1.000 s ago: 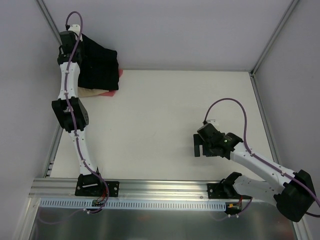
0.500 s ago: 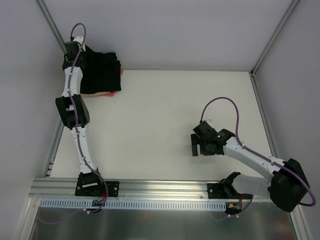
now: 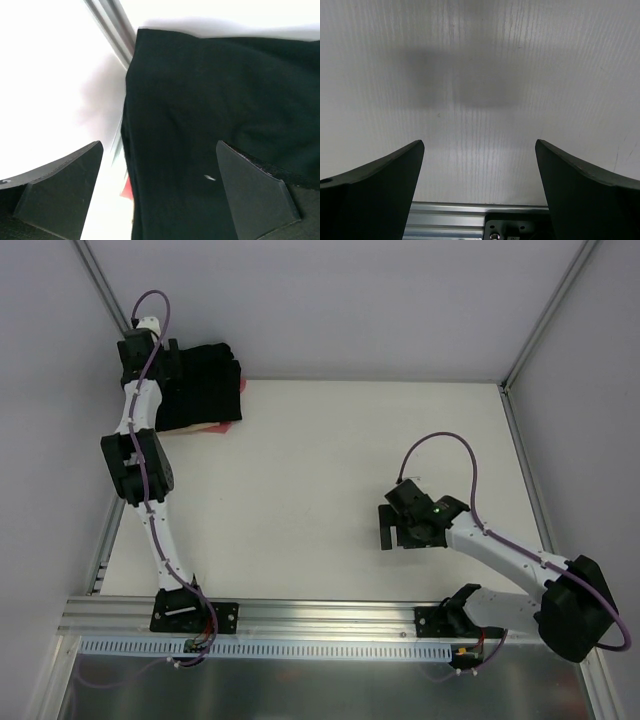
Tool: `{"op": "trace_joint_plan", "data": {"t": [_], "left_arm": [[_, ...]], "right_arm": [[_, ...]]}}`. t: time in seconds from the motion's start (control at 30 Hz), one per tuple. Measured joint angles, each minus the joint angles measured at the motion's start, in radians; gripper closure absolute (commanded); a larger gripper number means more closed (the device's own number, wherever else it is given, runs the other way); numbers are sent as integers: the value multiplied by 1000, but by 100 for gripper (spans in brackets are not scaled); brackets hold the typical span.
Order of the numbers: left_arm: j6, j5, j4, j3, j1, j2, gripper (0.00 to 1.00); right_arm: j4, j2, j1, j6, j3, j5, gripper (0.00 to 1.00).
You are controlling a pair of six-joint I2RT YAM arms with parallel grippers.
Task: Fold and stack the t-shirts
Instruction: Put the neatly folded tshirt into the corner of the board with the left arm
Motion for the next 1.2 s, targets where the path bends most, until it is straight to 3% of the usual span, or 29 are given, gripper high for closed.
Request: {"op": "trace_joint_plan", "data": {"t": [0.23,0.4,0.53,0.67,0.87,1.03,1.2], "left_arm": [[-40,-24,86,-304,-106,-325,1],[-205,119,105,-438,-205,-619,1],[-262,162,83,-546,-359,-811,1],[-268,187,30,-766,-534,-1004,1],[-272,184,-78,-1104,-541,-1357,1],[-247,167,-93,-1305,-542,-1685,1],[-207,145,-60,-1508,-542,-1860,1]], "right_arm": [[7,-140,0,15,-31,-26,1],[-2,-278,5,21,-43,-41,1],[-43,-383,11,11,-29,-40,1],[-113,-492,11,-13,6,-26,1],[-182,-623,11,-46,56,-17,1],[-222,-639,11,-130,153,37,1],[-206,-605,11,-233,225,153,0]]}}
